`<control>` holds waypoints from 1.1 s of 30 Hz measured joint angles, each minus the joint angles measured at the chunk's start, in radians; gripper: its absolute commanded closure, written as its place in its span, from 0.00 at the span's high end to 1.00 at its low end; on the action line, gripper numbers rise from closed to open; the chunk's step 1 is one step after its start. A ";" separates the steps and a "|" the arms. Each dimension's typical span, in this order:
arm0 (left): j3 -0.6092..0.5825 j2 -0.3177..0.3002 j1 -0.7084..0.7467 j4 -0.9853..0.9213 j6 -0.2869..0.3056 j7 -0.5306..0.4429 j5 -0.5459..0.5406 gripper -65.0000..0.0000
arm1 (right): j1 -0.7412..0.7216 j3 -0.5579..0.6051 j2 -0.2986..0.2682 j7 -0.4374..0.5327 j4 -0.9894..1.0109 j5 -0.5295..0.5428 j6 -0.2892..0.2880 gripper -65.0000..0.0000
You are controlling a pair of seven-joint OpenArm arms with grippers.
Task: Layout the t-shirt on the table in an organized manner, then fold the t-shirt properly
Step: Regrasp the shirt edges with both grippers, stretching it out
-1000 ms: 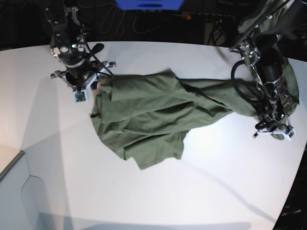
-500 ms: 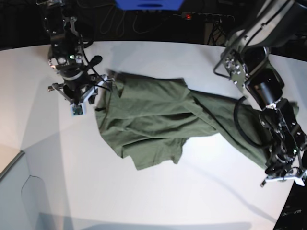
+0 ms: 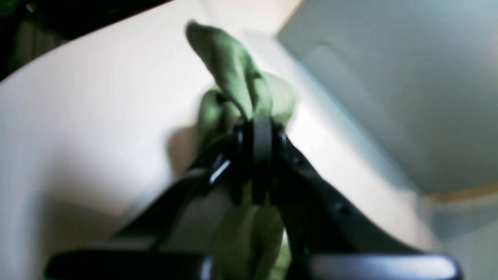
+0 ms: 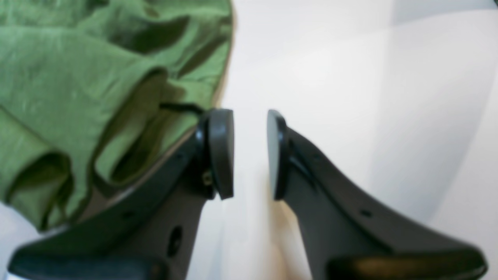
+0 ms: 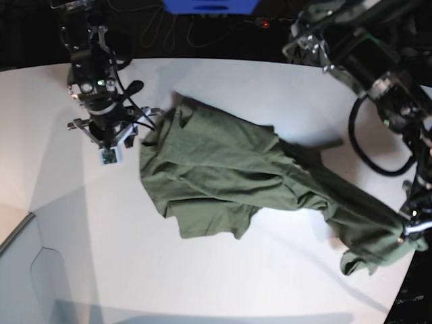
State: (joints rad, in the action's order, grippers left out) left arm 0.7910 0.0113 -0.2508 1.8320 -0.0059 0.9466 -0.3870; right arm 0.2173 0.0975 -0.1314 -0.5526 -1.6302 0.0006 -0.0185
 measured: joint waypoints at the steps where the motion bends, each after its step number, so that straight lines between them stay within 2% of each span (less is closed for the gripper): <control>1: 0.018 -0.014 0.046 0.016 0.007 -0.004 -0.047 0.00 | 0.005 -0.001 0.000 0.005 0.000 -0.001 0.000 0.23; 6: 0.187 -0.045 0.183 -0.087 0.006 -0.010 -0.224 0.00 | 0.027 0.002 -0.001 0.010 0.000 0.000 -0.001 0.23; 11: 0.332 -0.095 0.248 -0.374 0.013 -0.013 -0.323 0.01 | 0.033 0.002 -0.001 0.014 0.000 -0.001 0.000 0.23; 18: 0.367 -0.182 0.300 -0.699 0.010 -0.013 -0.458 0.02 | 0.033 0.005 0.000 0.014 0.000 -0.001 0.000 0.24; 20: 0.370 -0.197 0.309 -0.738 0.009 -0.016 -0.472 0.04 | 0.033 0.005 -0.001 0.014 0.000 -0.001 0.000 0.28; 27: 0.367 -0.211 0.304 -0.745 0.010 0.002 -0.494 0.17 | 0.032 0.021 -0.002 0.013 -0.002 -0.002 0.000 0.55; 30: 0.370 -0.225 0.306 -0.745 0.010 -0.008 -0.494 0.21 | 0.034 0.073 -0.001 0.002 -0.008 0.000 0.000 0.61; 33: 0.370 -0.224 0.306 -0.745 0.010 -0.008 -0.494 0.21 | 0.055 0.126 -0.001 0.016 -0.029 -0.001 0.000 0.62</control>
State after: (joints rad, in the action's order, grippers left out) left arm 1.1614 -0.2127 0.0551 1.0874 0.0036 0.9386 -0.8810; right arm 0.2726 0.2234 -0.1326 -0.5365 -1.6596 -0.0002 -0.0189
